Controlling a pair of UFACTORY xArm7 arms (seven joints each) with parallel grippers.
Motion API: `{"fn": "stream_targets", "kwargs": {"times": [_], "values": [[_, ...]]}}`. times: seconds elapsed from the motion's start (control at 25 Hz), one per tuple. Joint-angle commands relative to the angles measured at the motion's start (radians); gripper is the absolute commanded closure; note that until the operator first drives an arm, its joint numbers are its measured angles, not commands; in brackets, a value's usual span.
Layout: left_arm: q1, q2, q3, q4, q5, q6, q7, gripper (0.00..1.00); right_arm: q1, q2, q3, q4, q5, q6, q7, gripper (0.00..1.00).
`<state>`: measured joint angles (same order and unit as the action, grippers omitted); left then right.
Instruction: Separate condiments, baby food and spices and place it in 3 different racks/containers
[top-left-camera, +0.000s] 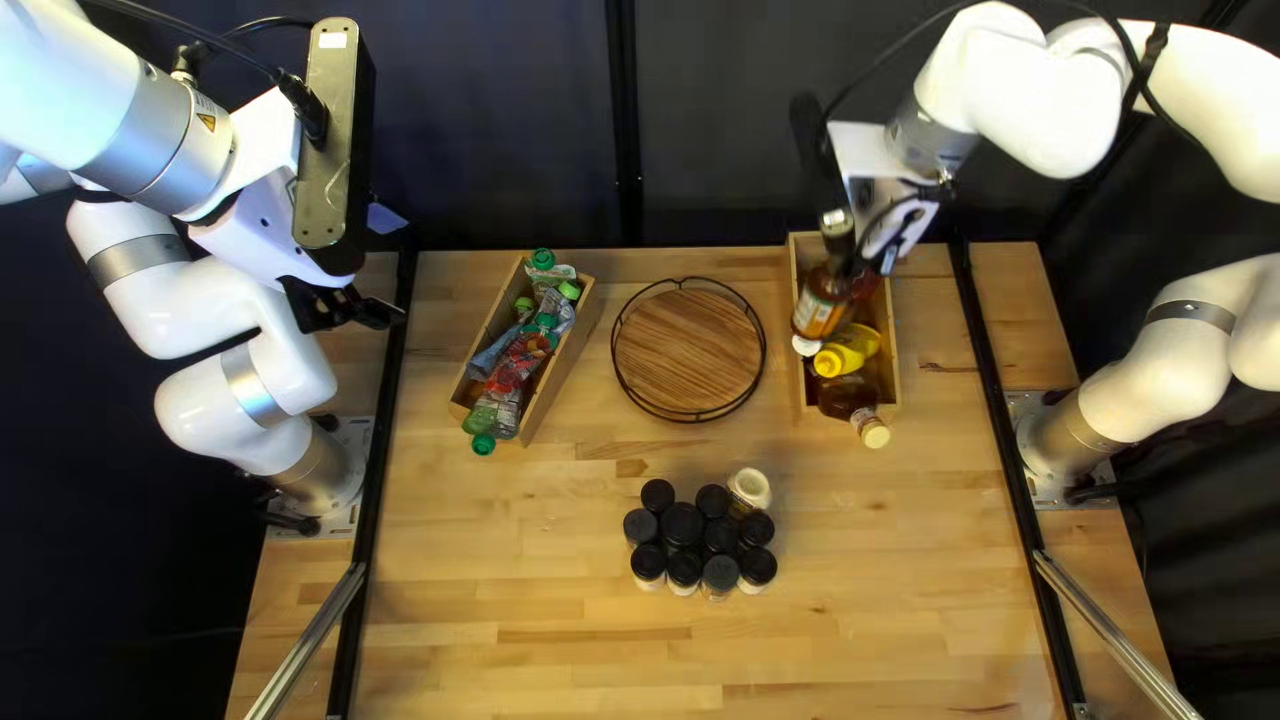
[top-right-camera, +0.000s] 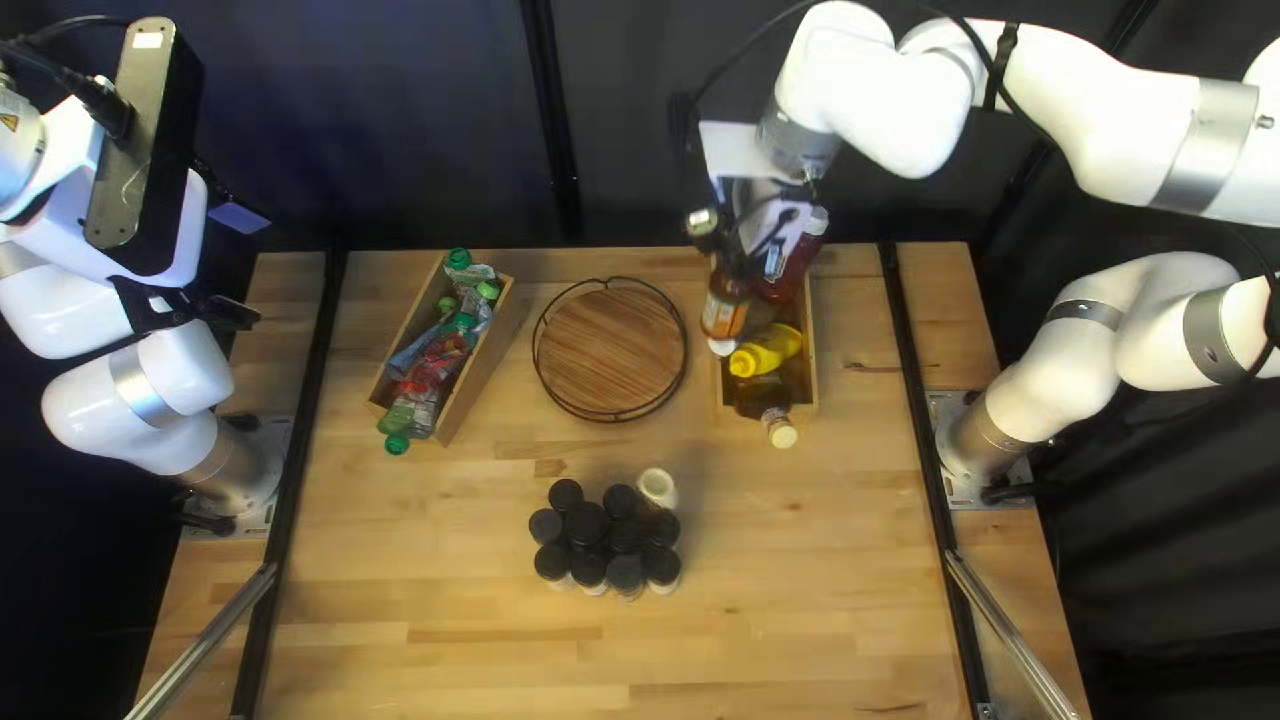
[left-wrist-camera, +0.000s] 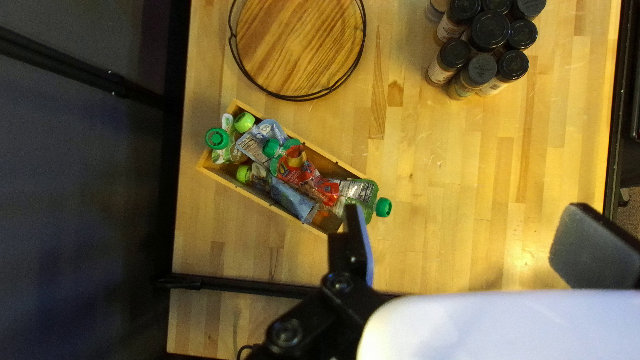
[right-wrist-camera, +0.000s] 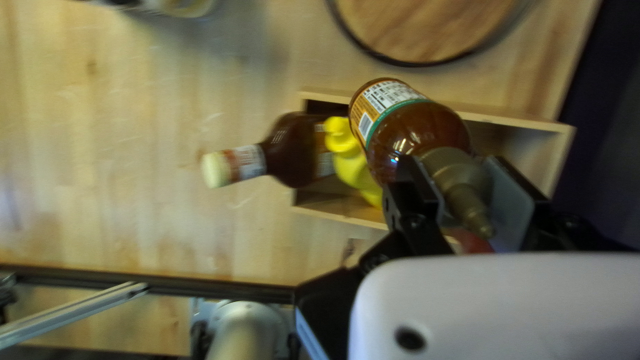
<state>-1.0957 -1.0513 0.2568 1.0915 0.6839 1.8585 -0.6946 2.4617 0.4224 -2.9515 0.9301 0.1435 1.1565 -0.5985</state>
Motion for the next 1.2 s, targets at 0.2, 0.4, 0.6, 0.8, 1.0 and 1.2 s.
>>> {"fn": "stream_targets", "kwargs": {"times": [0.2,0.4,0.6,0.8,1.0,1.2], "values": [[0.000,0.000,0.000,0.000,0.000,0.000,0.000,0.00,-0.079,0.002,0.015,-0.081,-0.139,-0.131,0.093,1.00],[0.000,0.000,0.000,0.000,0.000,0.000,0.000,0.00,-0.105,-0.011,0.048,-0.122,-0.214,-0.202,0.159,1.00],[0.000,0.000,0.000,0.000,0.000,0.000,0.000,0.00,-0.117,-0.015,0.056,-0.176,-0.239,-0.262,0.187,1.00],[0.000,0.000,0.000,0.000,0.000,0.000,0.000,0.00,-0.120,-0.013,0.060,-0.205,-0.244,-0.285,0.203,1.00],[0.000,0.000,0.000,0.000,0.000,0.000,0.000,0.00,-0.125,-0.049,0.065,-0.216,-0.250,-0.319,0.216,0.99],[0.000,0.000,0.000,0.000,0.000,0.000,0.000,0.00,-0.128,-0.085,0.062,-0.216,-0.245,-0.338,0.216,0.18]]}}
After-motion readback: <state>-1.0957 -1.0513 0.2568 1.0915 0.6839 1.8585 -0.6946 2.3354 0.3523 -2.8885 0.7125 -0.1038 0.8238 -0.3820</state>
